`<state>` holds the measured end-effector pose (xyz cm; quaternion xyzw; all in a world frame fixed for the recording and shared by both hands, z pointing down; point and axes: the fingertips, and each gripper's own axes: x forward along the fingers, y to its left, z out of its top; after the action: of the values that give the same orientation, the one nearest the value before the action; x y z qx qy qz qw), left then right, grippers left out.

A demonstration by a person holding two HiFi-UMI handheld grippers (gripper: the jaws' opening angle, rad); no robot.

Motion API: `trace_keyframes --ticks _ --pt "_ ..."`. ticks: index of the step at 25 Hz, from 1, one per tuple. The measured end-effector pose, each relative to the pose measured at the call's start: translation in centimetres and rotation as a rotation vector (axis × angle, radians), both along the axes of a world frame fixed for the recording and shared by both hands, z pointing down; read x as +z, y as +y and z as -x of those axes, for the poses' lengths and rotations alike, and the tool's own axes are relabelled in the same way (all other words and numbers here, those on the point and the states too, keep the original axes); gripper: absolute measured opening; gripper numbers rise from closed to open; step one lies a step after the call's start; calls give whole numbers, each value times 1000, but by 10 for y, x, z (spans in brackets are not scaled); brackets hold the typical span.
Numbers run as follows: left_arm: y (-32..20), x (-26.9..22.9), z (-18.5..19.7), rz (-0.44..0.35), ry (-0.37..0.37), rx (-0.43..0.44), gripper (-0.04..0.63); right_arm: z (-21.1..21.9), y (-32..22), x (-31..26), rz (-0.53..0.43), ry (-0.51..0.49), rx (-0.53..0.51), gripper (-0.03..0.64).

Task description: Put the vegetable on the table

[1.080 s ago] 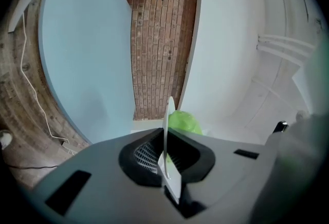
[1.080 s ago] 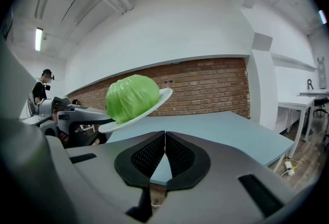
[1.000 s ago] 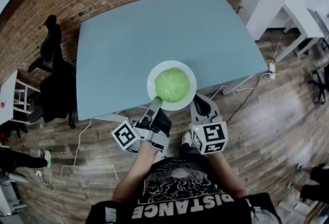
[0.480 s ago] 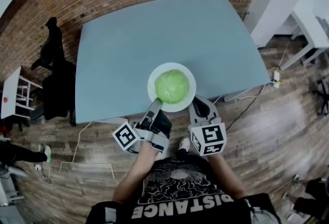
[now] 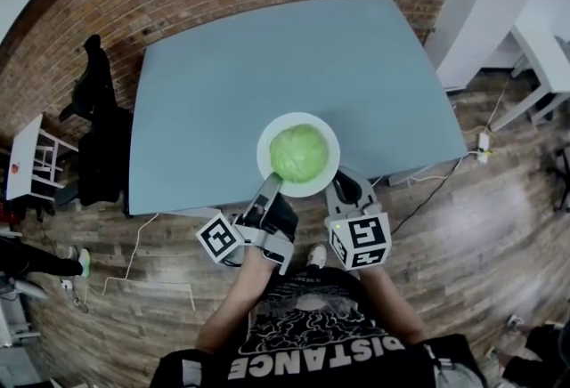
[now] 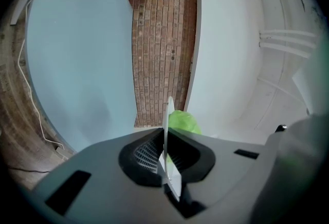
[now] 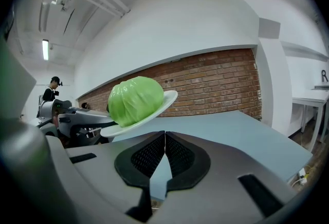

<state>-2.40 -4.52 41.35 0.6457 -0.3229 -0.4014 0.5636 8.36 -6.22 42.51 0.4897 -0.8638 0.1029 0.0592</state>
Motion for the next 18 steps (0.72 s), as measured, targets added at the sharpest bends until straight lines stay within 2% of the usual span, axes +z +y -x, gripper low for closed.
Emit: trace_keyframes --ticks 12,18 --pt "-12 3 -15 3 15 15 14 -27 -8 0 -3 11 38 9" --pt "-20 4 -18 -9 23 30 14 -26 -13 0 -11 23 44 9"
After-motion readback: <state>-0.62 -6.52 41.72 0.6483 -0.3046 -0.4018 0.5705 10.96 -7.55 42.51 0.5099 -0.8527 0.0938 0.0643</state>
